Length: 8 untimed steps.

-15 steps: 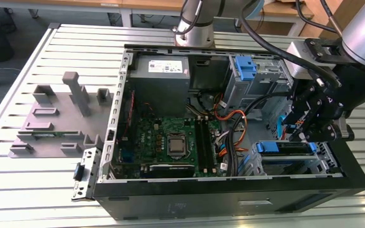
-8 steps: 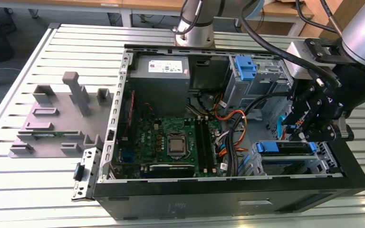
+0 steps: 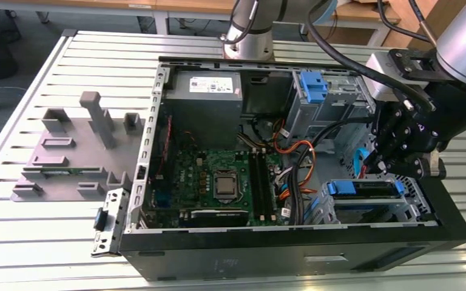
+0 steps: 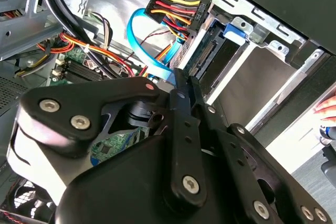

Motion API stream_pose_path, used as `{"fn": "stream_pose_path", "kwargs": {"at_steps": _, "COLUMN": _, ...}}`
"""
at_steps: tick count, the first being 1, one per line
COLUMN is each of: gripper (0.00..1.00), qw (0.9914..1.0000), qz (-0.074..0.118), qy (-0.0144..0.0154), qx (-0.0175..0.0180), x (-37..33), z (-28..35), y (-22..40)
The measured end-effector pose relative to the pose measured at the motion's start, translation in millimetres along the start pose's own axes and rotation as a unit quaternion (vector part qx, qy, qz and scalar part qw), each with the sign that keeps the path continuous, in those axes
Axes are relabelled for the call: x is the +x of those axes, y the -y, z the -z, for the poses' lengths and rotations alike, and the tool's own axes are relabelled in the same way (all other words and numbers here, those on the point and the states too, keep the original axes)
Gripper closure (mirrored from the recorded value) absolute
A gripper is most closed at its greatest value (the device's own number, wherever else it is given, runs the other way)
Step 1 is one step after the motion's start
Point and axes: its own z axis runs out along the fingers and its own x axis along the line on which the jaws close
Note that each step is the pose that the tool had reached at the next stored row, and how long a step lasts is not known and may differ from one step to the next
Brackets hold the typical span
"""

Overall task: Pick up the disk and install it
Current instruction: 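Insert the first disk wire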

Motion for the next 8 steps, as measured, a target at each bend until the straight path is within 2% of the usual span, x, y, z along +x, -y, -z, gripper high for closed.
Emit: {"fn": "stream_pose_path", "kwargs": {"at_steps": 8, "gripper": 0.84, "qw": 1.00000, "qz": 0.000, "qy": 0.0000, "qx": 0.0000, "x": 0.0, "z": 0.0, "y": -0.2}}
